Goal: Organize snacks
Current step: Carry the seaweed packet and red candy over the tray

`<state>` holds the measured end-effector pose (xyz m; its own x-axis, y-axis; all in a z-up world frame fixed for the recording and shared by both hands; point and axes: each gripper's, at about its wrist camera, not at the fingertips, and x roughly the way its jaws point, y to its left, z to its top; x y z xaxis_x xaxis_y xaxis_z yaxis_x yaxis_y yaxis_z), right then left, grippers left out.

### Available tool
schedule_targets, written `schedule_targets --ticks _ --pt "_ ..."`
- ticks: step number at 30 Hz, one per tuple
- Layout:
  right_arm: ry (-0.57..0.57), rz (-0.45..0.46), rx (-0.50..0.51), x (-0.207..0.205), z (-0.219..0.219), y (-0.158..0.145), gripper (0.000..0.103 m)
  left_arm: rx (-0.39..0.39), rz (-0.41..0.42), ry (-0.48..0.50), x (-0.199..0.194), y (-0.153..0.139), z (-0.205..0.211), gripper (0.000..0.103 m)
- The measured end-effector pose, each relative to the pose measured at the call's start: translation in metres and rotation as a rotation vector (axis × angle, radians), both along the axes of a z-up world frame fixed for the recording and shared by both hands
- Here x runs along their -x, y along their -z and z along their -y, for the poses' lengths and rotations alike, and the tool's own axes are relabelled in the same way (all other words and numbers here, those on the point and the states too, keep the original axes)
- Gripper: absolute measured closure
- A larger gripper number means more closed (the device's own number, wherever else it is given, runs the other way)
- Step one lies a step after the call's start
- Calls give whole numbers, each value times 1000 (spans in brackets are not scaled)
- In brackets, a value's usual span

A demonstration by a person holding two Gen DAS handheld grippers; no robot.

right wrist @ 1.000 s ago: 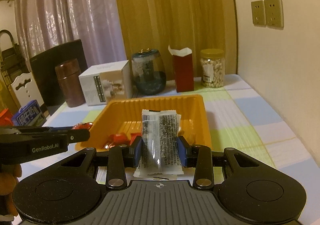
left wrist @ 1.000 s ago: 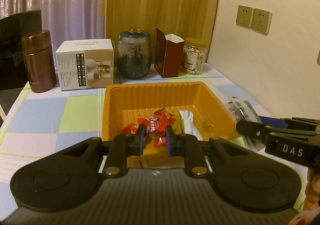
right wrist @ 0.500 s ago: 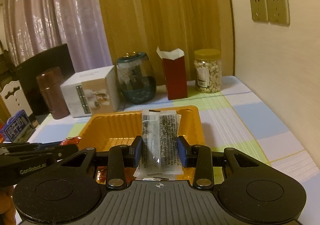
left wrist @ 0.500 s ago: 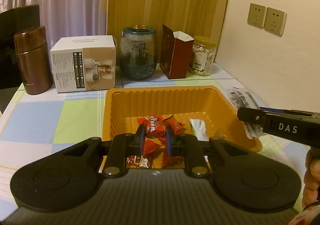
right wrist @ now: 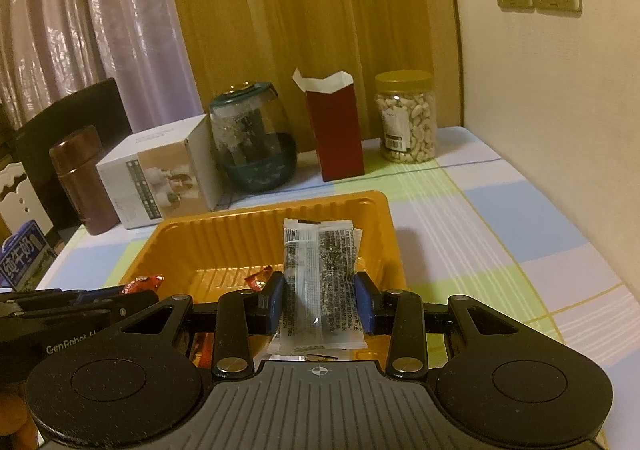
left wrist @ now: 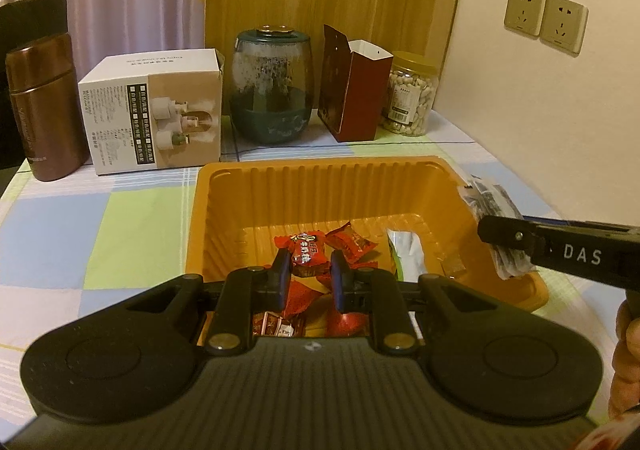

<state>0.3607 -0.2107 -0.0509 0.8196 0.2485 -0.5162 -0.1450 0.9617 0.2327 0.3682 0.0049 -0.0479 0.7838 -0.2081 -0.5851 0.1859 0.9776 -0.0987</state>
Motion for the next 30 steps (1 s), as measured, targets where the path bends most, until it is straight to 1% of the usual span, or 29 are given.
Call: schedule_targets --ticks 5,6,8,18,30 --pt "-2 -5 -8 -2 0 0 65 -10 -10 2 -6 4 2 83" --pt "-4 -5 -8 -2 -1 0 65 -13 -13 -2 -6 5 2 75" --pt "-6 -5 -9 -3 -2 0 65 -17 -10 -11 -5 5 -1 64" --pt "1 -7 -27 -3 -1 0 65 17 -10 -83 -5 0 -30 64" --pt "-19 -5 -39 -3 -8 1 65 3 -9 -58 -3 2 -23 64"
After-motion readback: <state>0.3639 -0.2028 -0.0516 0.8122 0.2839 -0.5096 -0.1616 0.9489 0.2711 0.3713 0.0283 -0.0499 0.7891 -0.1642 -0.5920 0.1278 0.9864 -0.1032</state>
